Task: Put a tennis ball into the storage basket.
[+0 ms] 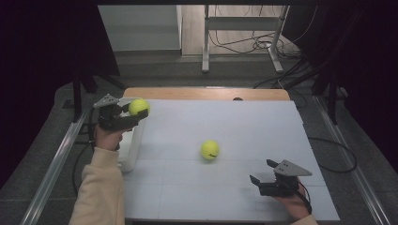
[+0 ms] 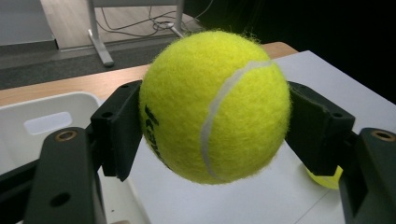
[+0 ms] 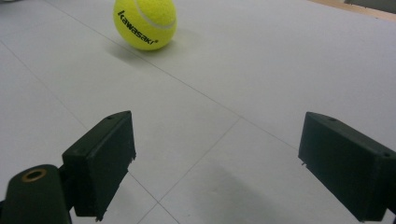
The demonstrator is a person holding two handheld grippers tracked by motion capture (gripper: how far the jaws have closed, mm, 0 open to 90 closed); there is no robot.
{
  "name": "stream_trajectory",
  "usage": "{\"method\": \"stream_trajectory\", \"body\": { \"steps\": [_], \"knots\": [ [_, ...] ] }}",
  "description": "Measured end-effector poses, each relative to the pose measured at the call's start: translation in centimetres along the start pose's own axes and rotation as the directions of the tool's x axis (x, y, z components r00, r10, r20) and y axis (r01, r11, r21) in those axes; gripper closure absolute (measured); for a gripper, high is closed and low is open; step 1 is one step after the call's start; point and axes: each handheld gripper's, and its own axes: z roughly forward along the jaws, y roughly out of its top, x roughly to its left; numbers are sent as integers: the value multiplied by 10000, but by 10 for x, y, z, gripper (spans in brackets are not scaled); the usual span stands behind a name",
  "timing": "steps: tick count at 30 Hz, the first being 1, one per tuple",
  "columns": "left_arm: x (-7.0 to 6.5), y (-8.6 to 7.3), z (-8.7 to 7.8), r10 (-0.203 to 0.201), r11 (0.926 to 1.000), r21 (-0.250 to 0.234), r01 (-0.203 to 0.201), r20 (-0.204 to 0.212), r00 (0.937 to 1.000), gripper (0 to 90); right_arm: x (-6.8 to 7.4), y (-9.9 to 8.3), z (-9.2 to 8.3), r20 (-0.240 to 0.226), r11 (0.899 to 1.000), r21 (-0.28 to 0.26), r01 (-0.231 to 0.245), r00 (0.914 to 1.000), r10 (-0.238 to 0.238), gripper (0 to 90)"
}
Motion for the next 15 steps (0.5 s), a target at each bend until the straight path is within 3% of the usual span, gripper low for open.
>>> {"method": "stream_trajectory", "body": {
  "steps": [15],
  "knots": [
    [21, -4, -9, -323, 9995, -70, 319, -698, 9970, 267, 0, 0, 0, 23, 10000, 44, 20, 10000, -20, 111]
  ]
}}
